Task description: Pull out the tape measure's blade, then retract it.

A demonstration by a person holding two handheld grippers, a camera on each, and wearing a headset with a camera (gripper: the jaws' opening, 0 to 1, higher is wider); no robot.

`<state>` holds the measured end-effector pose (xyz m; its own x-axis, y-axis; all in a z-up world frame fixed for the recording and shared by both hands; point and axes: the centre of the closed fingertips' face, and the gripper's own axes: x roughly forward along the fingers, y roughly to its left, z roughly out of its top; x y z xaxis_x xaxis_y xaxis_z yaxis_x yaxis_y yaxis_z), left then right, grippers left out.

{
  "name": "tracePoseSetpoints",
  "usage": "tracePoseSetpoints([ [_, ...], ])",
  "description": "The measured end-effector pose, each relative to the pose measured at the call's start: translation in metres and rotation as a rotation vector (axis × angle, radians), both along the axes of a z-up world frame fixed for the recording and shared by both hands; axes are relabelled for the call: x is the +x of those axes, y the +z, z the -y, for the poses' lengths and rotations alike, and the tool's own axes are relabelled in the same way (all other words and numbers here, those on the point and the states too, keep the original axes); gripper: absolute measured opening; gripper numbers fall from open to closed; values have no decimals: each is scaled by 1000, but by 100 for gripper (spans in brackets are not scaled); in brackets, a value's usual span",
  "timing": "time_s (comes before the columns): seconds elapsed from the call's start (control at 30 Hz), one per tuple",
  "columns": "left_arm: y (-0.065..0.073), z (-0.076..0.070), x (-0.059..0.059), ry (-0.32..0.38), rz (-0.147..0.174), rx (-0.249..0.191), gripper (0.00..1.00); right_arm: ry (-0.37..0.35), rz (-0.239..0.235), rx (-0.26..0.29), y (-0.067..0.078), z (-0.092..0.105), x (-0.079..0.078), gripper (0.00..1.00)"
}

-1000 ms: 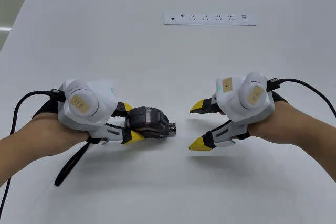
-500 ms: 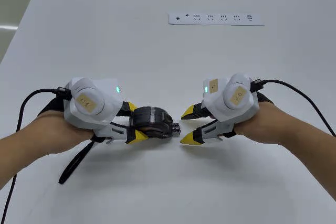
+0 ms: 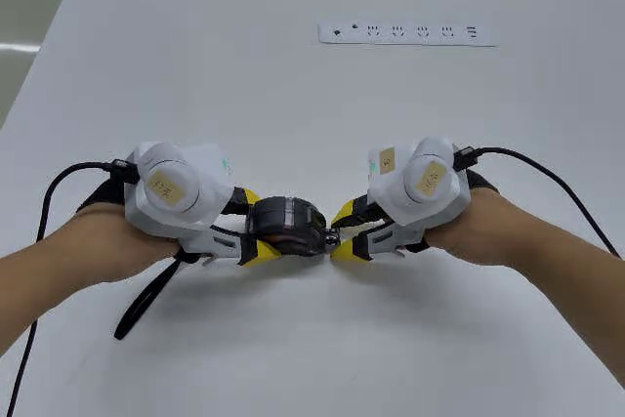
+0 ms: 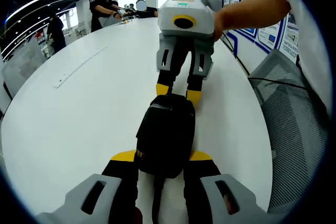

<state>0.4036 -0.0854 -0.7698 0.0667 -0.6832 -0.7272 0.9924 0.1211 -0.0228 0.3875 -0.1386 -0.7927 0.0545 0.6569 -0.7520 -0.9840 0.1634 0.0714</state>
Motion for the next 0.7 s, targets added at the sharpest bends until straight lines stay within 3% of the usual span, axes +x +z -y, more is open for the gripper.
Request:
tracePoseSetpoints([
  [0.7, -1, 0, -1, -24, 14, -4, 27, -12, 9, 14, -1, -4, 0, 8],
])
